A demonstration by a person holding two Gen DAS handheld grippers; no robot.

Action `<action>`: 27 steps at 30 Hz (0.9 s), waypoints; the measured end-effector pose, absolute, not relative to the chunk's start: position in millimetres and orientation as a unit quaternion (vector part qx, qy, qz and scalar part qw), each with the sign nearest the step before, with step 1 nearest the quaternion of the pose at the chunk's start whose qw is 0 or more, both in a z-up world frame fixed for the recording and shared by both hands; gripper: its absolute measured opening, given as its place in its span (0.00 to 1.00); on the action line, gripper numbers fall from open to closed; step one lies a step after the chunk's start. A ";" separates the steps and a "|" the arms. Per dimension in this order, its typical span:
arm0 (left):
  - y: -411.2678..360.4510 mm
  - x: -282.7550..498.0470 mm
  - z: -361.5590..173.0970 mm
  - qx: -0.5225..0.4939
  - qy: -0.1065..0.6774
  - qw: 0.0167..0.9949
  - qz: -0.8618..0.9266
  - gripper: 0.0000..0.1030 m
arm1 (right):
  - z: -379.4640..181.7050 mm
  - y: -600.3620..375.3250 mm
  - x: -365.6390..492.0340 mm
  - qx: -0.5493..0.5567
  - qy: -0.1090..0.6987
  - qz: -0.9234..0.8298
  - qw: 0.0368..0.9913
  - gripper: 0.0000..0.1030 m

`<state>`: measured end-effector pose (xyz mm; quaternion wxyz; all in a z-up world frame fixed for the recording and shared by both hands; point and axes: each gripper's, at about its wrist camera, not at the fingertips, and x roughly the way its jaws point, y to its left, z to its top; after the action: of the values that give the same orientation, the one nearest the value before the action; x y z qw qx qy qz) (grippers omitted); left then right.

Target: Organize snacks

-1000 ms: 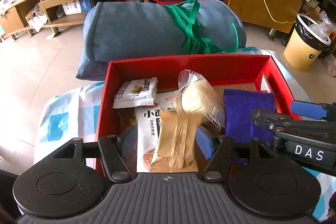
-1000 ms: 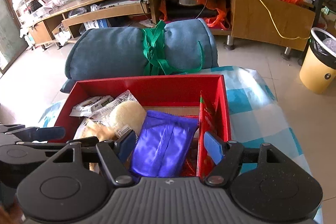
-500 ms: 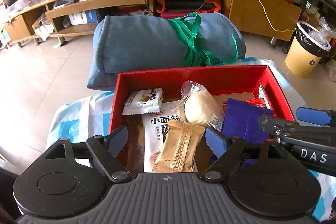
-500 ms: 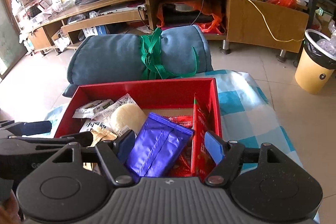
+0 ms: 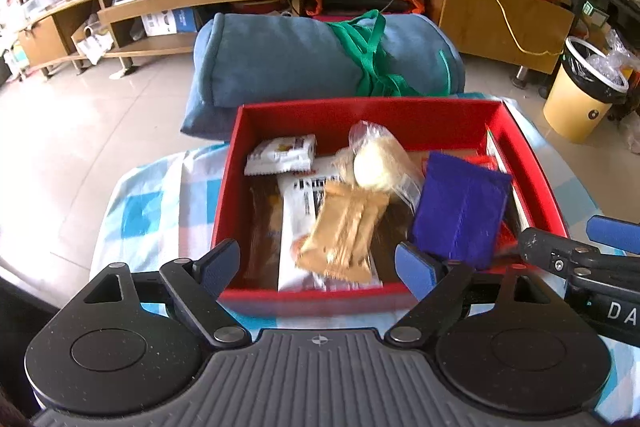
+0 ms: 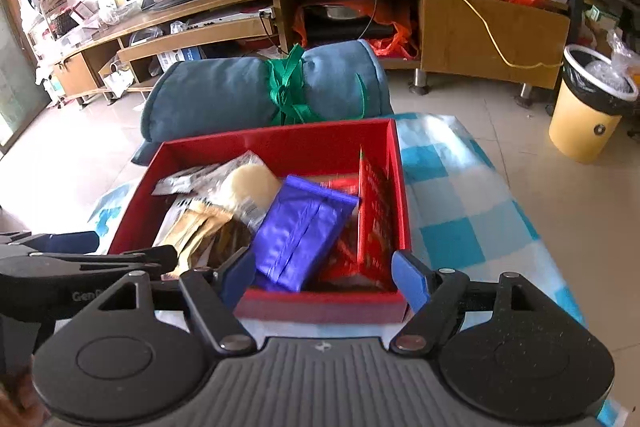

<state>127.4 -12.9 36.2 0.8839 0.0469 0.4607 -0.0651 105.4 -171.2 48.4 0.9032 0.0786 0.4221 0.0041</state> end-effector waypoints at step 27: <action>-1.9 55.9 42.7 0.042 0.434 0.897 -0.073 0.98 | 47.2 -166.0 40.4 0.094 0.417 -0.007 0.904 0.70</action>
<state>55.9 -1.9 42.7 0.8970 0.0416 0.4339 -0.0734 40.4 -166.0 47.2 0.9041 0.0942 0.4168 -0.0069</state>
